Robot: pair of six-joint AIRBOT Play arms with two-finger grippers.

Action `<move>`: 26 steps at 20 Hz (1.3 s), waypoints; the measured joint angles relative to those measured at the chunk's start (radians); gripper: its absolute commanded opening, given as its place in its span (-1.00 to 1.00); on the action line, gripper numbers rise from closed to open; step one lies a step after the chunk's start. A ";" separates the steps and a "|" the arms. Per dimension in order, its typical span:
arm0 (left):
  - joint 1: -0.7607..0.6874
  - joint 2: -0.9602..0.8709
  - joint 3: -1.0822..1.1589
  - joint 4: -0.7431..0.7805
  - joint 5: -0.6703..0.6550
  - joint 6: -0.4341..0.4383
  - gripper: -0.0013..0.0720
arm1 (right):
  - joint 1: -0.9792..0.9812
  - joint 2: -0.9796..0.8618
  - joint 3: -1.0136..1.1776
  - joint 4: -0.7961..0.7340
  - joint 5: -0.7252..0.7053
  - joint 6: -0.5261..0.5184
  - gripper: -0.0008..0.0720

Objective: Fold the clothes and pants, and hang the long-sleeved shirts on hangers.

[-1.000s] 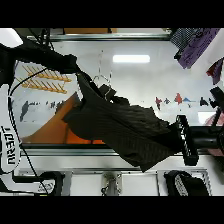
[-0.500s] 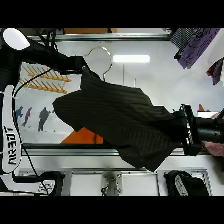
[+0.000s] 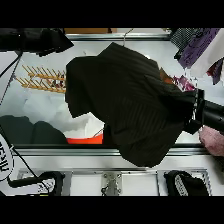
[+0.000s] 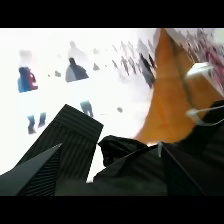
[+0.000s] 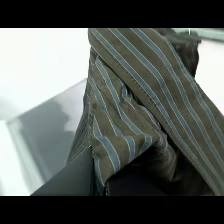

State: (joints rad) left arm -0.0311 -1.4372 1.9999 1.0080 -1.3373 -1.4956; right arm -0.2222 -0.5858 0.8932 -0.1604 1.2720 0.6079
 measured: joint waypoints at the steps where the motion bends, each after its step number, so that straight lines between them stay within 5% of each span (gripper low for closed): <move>1: 0.013 0.014 -0.019 -0.020 0.014 -0.001 0.80 | -0.002 0.000 0.009 -0.021 -0.013 -0.001 -0.95; 7: 0.038 0.043 -0.063 -0.093 0.045 0.005 0.70 | -0.043 0.001 0.145 -0.337 -0.134 0.105 -0.95; 16: -0.079 0.047 -0.070 -0.108 0.067 0.009 0.69 | -0.345 -0.009 0.446 -1.235 -0.336 0.655 -0.95; 17: -0.094 0.047 -0.071 -0.109 0.072 0.009 0.31 | -0.391 -0.017 0.469 -1.290 -0.343 0.688 -0.95; 18: -0.109 0.047 -0.071 -0.109 0.075 0.009 -0.66 | -0.443 -0.029 0.495 -1.337 -0.345 0.715 -0.95; 19: -0.121 0.047 -0.071 -0.109 0.077 0.014 -0.92 | -0.489 -0.044 0.522 -1.370 -0.348 0.734 -0.95; 26: -0.174 0.047 -0.071 -0.111 0.082 0.074 -0.93 | -0.750 -0.181 0.777 -1.468 -0.402 0.853 -0.95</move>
State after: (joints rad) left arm -0.2047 -1.3907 1.9293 0.8974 -1.2549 -1.4220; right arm -0.9726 -0.7666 1.6699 -1.6283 0.8700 1.4609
